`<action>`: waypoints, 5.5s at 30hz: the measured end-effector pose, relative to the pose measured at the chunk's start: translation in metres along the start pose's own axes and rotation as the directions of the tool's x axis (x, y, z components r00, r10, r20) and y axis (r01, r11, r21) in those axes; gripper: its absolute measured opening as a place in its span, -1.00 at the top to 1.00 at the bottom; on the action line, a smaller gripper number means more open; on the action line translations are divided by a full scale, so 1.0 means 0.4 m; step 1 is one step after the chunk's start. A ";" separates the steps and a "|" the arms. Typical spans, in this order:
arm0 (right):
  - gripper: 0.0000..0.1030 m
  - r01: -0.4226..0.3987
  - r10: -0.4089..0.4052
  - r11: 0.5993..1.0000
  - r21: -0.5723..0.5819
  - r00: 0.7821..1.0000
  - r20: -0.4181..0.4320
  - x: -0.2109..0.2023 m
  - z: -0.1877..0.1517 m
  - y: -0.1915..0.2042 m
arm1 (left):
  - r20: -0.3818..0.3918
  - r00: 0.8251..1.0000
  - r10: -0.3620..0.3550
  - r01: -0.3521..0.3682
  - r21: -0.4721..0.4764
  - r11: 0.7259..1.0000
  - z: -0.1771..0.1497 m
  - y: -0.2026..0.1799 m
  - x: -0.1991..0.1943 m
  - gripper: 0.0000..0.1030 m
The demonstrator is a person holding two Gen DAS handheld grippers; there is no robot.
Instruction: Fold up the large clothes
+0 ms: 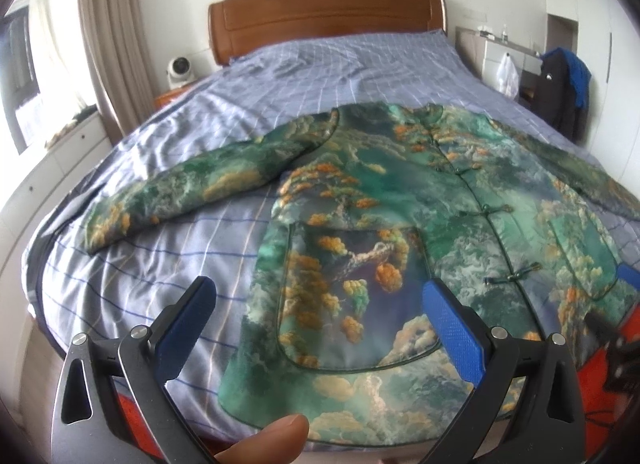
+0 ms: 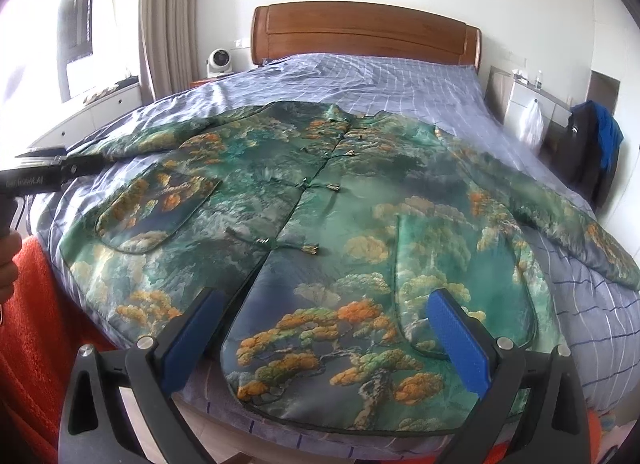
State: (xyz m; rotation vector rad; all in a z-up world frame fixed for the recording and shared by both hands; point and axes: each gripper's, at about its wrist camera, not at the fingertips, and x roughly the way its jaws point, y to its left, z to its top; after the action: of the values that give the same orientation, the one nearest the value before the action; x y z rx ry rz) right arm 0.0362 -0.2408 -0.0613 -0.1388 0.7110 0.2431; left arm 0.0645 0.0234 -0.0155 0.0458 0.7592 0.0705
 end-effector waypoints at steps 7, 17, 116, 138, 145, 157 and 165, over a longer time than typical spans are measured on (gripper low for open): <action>-0.97 0.048 -0.053 0.972 0.231 0.999 0.015 -0.025 0.048 -0.235 | -0.008 1.000 0.029 -0.030 -0.016 0.999 -0.003 0.024 0.004 -1.00; -0.97 0.092 -0.159 0.509 0.856 0.987 -0.011 0.000 -0.078 -1.036 | -0.014 0.999 0.051 -0.052 -0.031 0.998 -0.004 0.033 -0.002 -1.00; -0.71 -0.102 0.106 0.993 -0.052 0.991 0.080 0.055 0.021 0.041 | -0.104 0.994 0.029 -0.033 -0.028 0.999 -0.043 0.005 0.072 -0.99; -0.71 -0.064 0.079 0.992 -0.107 0.987 0.140 0.032 0.009 0.073 | -0.090 0.995 0.040 -0.044 -0.051 0.998 -0.040 0.021 0.055 -0.99; -0.71 -0.062 0.076 0.992 -0.112 0.989 0.128 0.040 0.003 0.074 | -0.091 0.995 0.042 -0.047 -0.051 0.998 -0.041 0.022 0.056 -0.99; -0.71 -0.065 0.084 0.987 -0.144 0.987 0.134 0.038 -0.001 0.093 | -0.099 0.994 0.054 -0.061 -0.068 0.996 -0.043 0.043 0.071 -0.99; -0.71 -0.066 0.086 0.988 -0.139 0.986 0.143 0.035 0.000 0.091 | -0.126 0.991 0.052 -0.061 -0.071 0.996 -0.028 0.055 0.098 -0.99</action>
State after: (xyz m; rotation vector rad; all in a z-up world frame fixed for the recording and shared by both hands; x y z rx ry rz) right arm 0.0367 -0.2035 -0.0721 -0.2193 0.5517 0.3708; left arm 0.0842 0.0488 -0.0493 -0.0081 0.8789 0.1571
